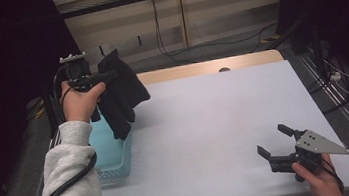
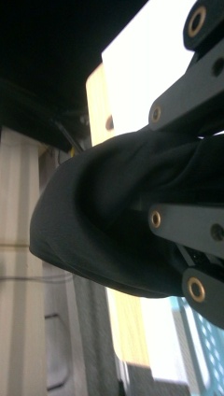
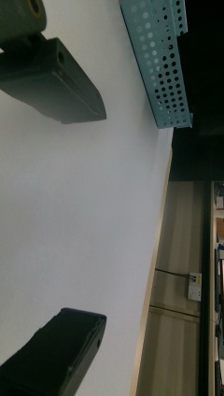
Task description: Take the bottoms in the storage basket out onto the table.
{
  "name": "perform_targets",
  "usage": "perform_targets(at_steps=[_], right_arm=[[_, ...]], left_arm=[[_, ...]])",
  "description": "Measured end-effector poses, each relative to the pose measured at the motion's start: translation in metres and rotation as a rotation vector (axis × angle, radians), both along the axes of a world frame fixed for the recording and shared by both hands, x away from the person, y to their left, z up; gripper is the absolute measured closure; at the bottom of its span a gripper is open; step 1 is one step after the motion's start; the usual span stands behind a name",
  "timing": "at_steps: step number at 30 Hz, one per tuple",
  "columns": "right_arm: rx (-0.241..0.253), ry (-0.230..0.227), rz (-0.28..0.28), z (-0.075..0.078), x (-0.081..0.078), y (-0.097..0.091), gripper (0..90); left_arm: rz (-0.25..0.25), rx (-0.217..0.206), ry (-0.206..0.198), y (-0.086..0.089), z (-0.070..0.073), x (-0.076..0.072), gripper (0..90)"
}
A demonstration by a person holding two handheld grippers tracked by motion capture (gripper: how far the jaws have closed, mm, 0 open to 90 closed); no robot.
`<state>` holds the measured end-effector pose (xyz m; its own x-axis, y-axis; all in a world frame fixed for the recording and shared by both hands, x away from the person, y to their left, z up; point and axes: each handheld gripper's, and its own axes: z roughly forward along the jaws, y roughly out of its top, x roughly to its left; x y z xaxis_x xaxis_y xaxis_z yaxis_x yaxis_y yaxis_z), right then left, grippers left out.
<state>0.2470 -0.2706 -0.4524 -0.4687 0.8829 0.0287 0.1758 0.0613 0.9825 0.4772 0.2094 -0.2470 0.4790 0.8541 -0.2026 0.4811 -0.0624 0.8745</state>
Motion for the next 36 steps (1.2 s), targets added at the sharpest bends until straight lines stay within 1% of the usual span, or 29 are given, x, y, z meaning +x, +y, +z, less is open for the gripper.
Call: perform_targets(at_steps=[1,2,5,8,12,15,17,19,21,24,25,27,30,31,33,36], right_arm=[[-0.001,0.000,0.000,0.000,0.000,0.000,2.6],[-0.002,-0.001,0.000,0.000,0.000,0.000,2.6],[0.000,0.001,0.000,0.000,0.000,0.000,2.6],[0.000,-0.002,0.002,0.000,0.000,0.001,2.6],[-0.006,-0.002,0.003,0.000,0.000,0.001,2.6],[-0.005,-0.002,0.001,0.000,0.000,0.000,2.6],[-0.008,-0.003,0.001,0.000,0.000,0.000,2.6],[-0.009,-0.001,0.001,0.000,0.000,0.001,2.6],[-0.010,-0.004,0.002,0.000,0.000,0.001,2.6],[-0.009,0.002,0.001,0.000,-0.001,0.001,2.6],[-0.009,0.002,0.000,0.000,-0.001,0.001,2.6],[-0.013,-0.004,0.000,0.000,-0.001,0.001,2.6],[-0.010,0.000,0.002,0.000,-0.001,0.001,2.6],[-0.012,0.001,-0.001,0.000,-0.001,0.001,2.7],[-0.013,0.000,0.002,0.000,-0.001,0.001,2.6],[-0.013,0.001,0.002,-0.001,-0.001,0.000,2.6]], left_arm=[[-0.013,-0.012,-0.004,-0.004,0.001,-0.001,79.1],[-0.029,-0.013,-0.006,-0.009,0.002,-0.002,79.1],[-0.065,-0.007,-0.020,-0.024,0.005,-0.005,79.1],[-0.099,-0.015,-0.030,-0.036,0.008,-0.008,79.1],[-0.145,-0.009,-0.048,-0.053,0.008,-0.014,79.0],[-0.171,-0.026,-0.043,-0.063,0.005,-0.017,79.0],[-0.194,-0.014,-0.047,-0.070,0.003,-0.020,79.0],[-0.205,-0.016,-0.049,-0.078,0.000,-0.022,79.0],[-0.220,-0.022,-0.043,-0.083,-0.003,-0.024,78.9],[-0.242,-0.024,-0.050,-0.094,-0.005,-0.026,79.0],[-0.254,-0.020,-0.049,-0.097,-0.005,-0.027,79.0],[-0.265,-0.025,-0.052,-0.103,-0.006,-0.028,78.9],[-0.291,-0.046,-0.061,-0.111,-0.007,-0.032,79.0],[-0.303,-0.040,-0.065,-0.114,-0.008,-0.034,78.9],[-0.317,-0.031,-0.064,-0.118,-0.010,-0.037,78.9],[-0.333,-0.051,-0.052,-0.121,-0.016,-0.038,78.8]])
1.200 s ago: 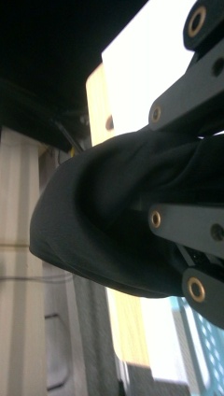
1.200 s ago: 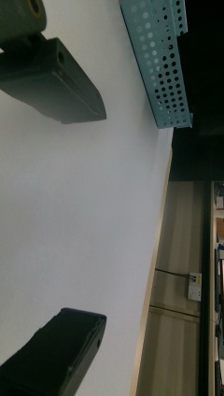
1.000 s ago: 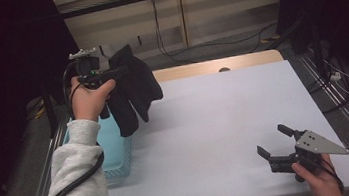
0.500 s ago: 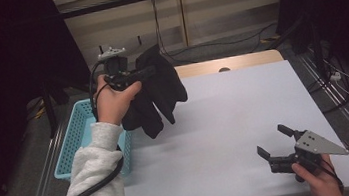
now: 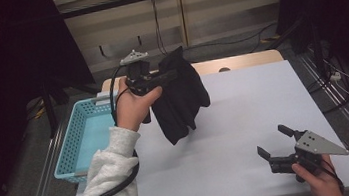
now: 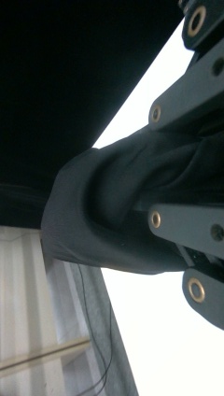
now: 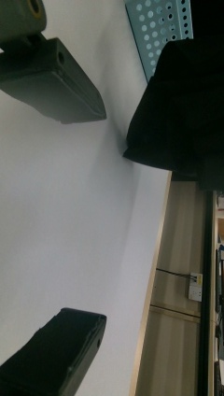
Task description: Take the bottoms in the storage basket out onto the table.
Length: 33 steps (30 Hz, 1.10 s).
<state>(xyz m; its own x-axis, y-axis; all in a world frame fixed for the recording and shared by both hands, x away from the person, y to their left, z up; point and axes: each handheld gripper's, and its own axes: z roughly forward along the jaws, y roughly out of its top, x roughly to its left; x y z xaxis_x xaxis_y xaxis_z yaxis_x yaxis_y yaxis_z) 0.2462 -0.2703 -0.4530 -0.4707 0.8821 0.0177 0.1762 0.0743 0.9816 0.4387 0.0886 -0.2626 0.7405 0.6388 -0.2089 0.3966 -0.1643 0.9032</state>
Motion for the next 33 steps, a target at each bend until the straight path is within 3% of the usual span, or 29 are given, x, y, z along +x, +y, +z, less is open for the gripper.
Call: perform_targets(at_steps=[2,8,15,22,25,28,31,33], right_arm=[[-0.001,0.001,0.000,0.000,0.000,0.000,2.6],[-0.008,-0.001,0.004,0.000,0.000,0.002,2.6],[-0.010,-0.003,0.004,0.000,0.000,0.002,2.6],[-0.013,0.002,0.001,-0.001,0.001,0.000,2.7],[-0.015,-0.006,-0.005,0.000,0.001,0.000,2.7],[-0.020,-0.008,-0.006,0.001,0.001,0.001,2.7],[-0.020,-0.007,-0.001,0.001,0.002,0.001,2.7],[-0.031,-0.007,-0.004,0.001,0.002,0.001,2.6]], left_arm=[[-0.006,-0.012,0.017,-0.001,-0.005,-0.001,78.8],[-0.028,0.008,0.041,-0.007,-0.028,-0.005,78.7],[-0.072,0.018,0.054,-0.018,-0.041,-0.013,78.7],[-0.172,-0.030,0.057,-0.035,-0.051,-0.030,78.2],[-0.187,-0.044,0.081,-0.037,-0.065,-0.029,76.1],[-0.154,0.007,0.069,-0.034,-0.085,-0.024,68.6],[-0.106,0.029,0.033,-0.025,-0.105,-0.016,47.7],[-0.094,0.080,0.010,-0.019,-0.112,-0.015,38.9]])
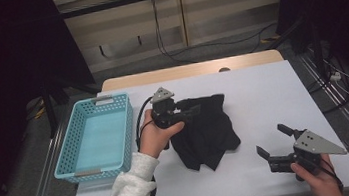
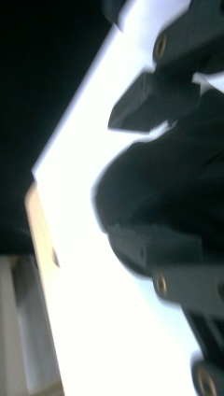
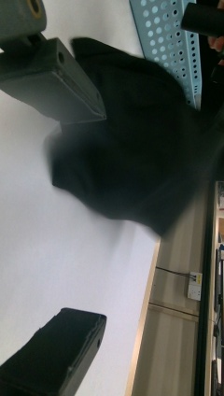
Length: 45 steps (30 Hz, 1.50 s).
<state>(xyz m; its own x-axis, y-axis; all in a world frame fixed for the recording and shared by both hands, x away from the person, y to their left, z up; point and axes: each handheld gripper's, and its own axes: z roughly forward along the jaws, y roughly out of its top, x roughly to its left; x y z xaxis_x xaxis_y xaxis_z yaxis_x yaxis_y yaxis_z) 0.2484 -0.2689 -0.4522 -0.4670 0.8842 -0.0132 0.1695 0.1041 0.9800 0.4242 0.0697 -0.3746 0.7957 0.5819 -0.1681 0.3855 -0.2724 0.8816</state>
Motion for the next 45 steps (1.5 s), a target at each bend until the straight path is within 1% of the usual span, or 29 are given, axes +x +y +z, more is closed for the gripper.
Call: perform_targets(at_steps=[1,3,4,7,9,10,12,13,15,17,18,21,23,24,25,27,28,29,30,32,33,36,39,41,45], right_arm=[[-0.005,-0.002,0.000,0.000,0.001,0.000,2.6],[-0.006,0.004,0.004,0.000,0.002,0.001,2.6],[-0.010,0.005,0.006,-0.001,0.003,0.001,2.6],[-0.016,0.014,0.013,-0.001,0.005,0.003,2.6],[-0.025,0.018,0.024,0.000,0.007,0.005,2.6],[-0.027,0.024,0.029,0.000,0.008,0.007,2.5],[-0.032,0.033,0.043,-0.001,0.010,0.009,2.4],[-0.043,0.038,0.049,-0.001,0.012,0.011,2.4],[-0.058,0.043,0.059,-0.002,0.014,0.013,2.3],[-0.072,0.049,0.068,-0.002,0.015,0.015,2.3],[-0.069,0.052,0.070,-0.002,0.016,0.016,2.3],[-0.062,0.065,0.073,-0.002,0.021,0.018,2.0],[-0.054,0.080,0.079,-0.003,0.025,0.020,2.0],[-0.050,0.095,0.086,-0.004,0.026,0.021,1.9],[-0.050,0.106,0.095,-0.004,0.027,0.022,1.7],[-0.056,0.116,0.097,-0.005,0.028,0.024,1.4],[-0.059,0.118,0.096,-0.005,0.029,0.025,1.3],[-0.055,0.124,0.092,-0.004,0.029,0.025,1.4],[-0.054,0.123,0.091,-0.004,0.030,0.025,1.4],[-0.064,0.128,0.090,-0.004,0.033,0.025,1.7],[-0.067,0.127,0.091,-0.004,0.034,0.024,2.0],[-0.070,0.131,0.081,-0.003,0.039,0.024,2.4],[-0.081,0.131,0.070,-0.003,0.045,0.025,3.1],[-0.084,0.141,0.073,-0.004,0.049,0.026,3.4],[-0.097,0.156,0.078,-0.007,0.054,0.031,4.6]], left_arm=[[0.002,0.014,-0.020,0.003,-0.003,0.000,34.7],[0.027,0.031,-0.034,0.009,-0.007,0.000,26.8],[0.031,0.029,-0.034,0.011,-0.009,0.000,24.6],[0.038,0.024,-0.033,0.017,-0.014,-0.003,21.9],[0.036,0.037,-0.052,0.019,-0.017,-0.007,18.6],[0.032,0.037,-0.054,0.020,-0.018,-0.008,18.2],[0.020,0.047,-0.041,0.021,-0.023,-0.011,16.5],[0.013,0.045,-0.039,0.021,-0.025,-0.012,15.8],[0.004,0.057,-0.047,0.023,-0.029,-0.014,14.5],[0.006,0.062,-0.051,0.026,-0.033,-0.015,13.7],[0.006,0.059,-0.051,0.027,-0.035,-0.015,13.4],[0.011,0.073,-0.053,0.031,-0.040,-0.017,12.7],[0.011,0.080,-0.037,0.031,-0.044,-0.018,12.3],[0.010,0.078,-0.026,0.031,-0.044,-0.017,12.2],[0.014,0.079,-0.023,0.032,-0.045,-0.017,11.8],[0.015,0.082,-0.024,0.032,-0.046,-0.018,10.9],[0.012,0.077,-0.024,0.031,-0.046,-0.019,10.7],[0.007,0.084,-0.021,0.031,-0.047,-0.020,10.6],[0.001,0.090,-0.021,0.031,-0.047,-0.020,10.3],[0.006,0.080,-0.026,0.031,-0.046,-0.022,10.2],[0.005,0.072,-0.023,0.031,-0.046,-0.022,10.0],[0.001,0.076,-0.023,0.031,-0.046,-0.023,9.5],[-0.006,0.088,-0.023,0.032,-0.048,-0.024,9.2],[-0.007,0.095,-0.023,0.033,-0.050,-0.025,8.6],[0.008,0.107,-0.025,0.034,-0.050,-0.025,8.2]])
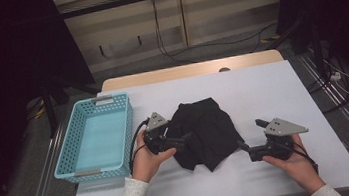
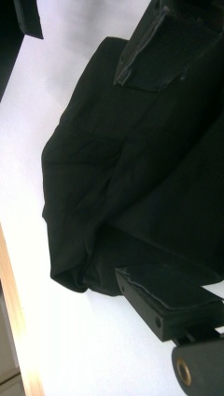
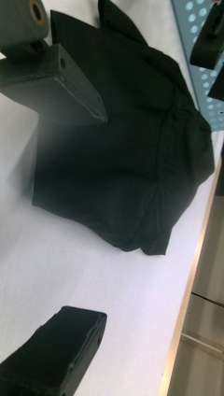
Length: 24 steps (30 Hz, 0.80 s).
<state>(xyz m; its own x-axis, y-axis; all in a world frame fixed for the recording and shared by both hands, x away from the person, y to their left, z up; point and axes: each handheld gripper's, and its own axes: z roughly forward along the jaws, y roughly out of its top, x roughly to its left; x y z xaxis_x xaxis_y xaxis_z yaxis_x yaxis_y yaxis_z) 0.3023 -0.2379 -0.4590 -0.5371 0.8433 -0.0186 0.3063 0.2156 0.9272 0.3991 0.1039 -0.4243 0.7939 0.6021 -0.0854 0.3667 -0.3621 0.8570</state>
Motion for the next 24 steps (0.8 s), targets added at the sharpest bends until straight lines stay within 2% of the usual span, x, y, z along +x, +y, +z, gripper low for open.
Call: perform_targets(at_steps=[4,10,13,18,21,24], right_arm=[[-0.016,0.010,0.006,0.001,0.001,0.003,6.6],[-0.034,0.038,0.028,0.000,0.006,0.007,9.5],[-0.035,0.055,0.035,-0.002,0.013,0.009,14.8],[-0.059,0.107,0.083,-0.004,0.021,0.016,30.3],[-0.062,0.129,0.095,-0.005,0.024,0.019,34.1],[-0.075,0.144,0.130,-0.006,0.026,0.024,40.7]], left_arm=[[-0.006,-0.009,-0.012,-0.003,0.001,-0.002,7.9],[-0.002,0.002,-0.015,-0.001,0.001,-0.003,6.2],[-0.006,0.000,-0.016,0.000,0.001,-0.003,5.7],[-0.005,-0.002,-0.019,0.002,0.003,-0.004,5.9],[-0.007,-0.004,-0.022,0.002,0.003,-0.005,6.2],[-0.010,0.013,-0.028,0.003,0.003,-0.006,6.9]])
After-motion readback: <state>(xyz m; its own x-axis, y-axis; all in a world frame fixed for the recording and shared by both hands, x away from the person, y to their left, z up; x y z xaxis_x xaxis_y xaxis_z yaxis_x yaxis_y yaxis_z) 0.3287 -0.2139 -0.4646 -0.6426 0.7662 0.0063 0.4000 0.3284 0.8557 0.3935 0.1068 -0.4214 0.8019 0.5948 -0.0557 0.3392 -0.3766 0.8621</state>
